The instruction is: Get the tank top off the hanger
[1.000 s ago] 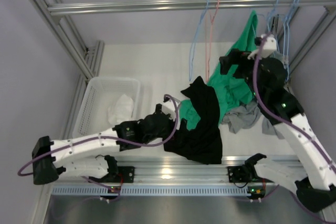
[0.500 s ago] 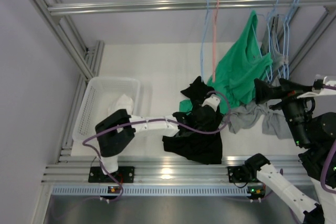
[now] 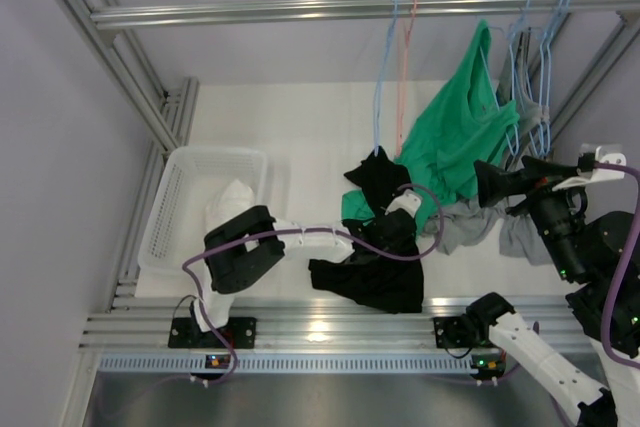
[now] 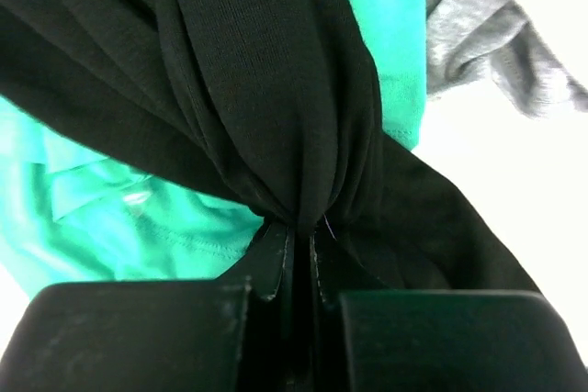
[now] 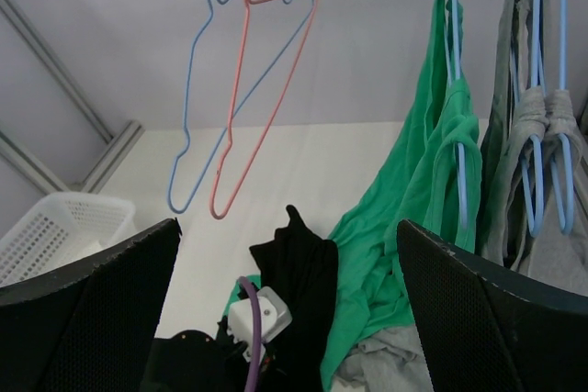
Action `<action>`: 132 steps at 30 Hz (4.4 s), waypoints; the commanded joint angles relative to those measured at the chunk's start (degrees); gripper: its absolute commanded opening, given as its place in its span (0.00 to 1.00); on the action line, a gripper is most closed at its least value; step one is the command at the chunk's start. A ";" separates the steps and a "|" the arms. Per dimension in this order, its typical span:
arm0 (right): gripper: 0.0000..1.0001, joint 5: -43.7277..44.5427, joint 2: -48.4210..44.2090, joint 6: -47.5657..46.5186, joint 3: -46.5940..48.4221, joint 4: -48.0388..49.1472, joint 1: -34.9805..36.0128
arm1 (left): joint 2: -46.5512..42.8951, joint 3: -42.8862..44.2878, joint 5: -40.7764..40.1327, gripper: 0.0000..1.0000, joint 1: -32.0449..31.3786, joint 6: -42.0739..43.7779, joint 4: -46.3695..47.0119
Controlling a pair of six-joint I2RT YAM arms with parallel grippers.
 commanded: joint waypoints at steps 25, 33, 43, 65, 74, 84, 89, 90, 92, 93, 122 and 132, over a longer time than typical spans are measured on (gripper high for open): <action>0.99 4.29 0.68 -1.25 3.48 -0.81 0.51 | -56.42 1.06 -41.08 0.00 1.60 14.39 -13.01; 0.99 2.53 3.14 -1.77 7.88 -0.81 0.51 | -51.95 15.72 -28.98 0.00 27.42 11.43 -26.70; 0.99 2.00 4.90 -3.00 7.80 -0.72 0.51 | -49.57 17.09 -13.40 0.00 48.27 1.85 -35.41; 0.99 0.42 9.82 -2.48 5.25 1.04 0.51 | -52.73 -3.57 24.28 0.00 81.85 -5.28 -34.81; 1.00 -0.63 15.44 -3.44 12.00 1.04 0.51 | -58.19 -20.61 28.25 0.00 81.50 -8.18 -29.37; 0.99 -5.90 27.49 -3.62 17.37 1.04 -3.88 | -47.02 -26.69 22.56 0.11 74.21 -11.43 -25.14; 0.99 -7.84 29.24 -4.06 20.96 0.78 -6.68 | -48.50 -26.18 19.65 0.71 74.03 -11.17 -25.40; 0.99 -8.10 29.51 -4.58 21.76 0.69 -7.48 | -49.73 -25.22 19.13 0.74 74.03 -10.47 -25.66; 0.99 -8.72 30.82 -5.29 24.65 -0.97 -10.37 | -54.37 -22.76 18.86 0.84 73.94 -9.42 -27.32; 0.99 -8.81 31.53 -5.99 25.98 -1.94 -11.87 | -55.80 -21.01 18.94 0.99 73.68 -8.19 -28.55; 0.31 -18.13 51.40 -10.48 32.49 -5.03 -32.01 | -78.22 -13.25 17.54 0.99 55.75 5.79 -37.09; 0.00 -18.38 50.70 -6.62 33.28 -2.66 -30.95 | -77.08 -13.69 19.82 0.99 55.13 6.14 -37.09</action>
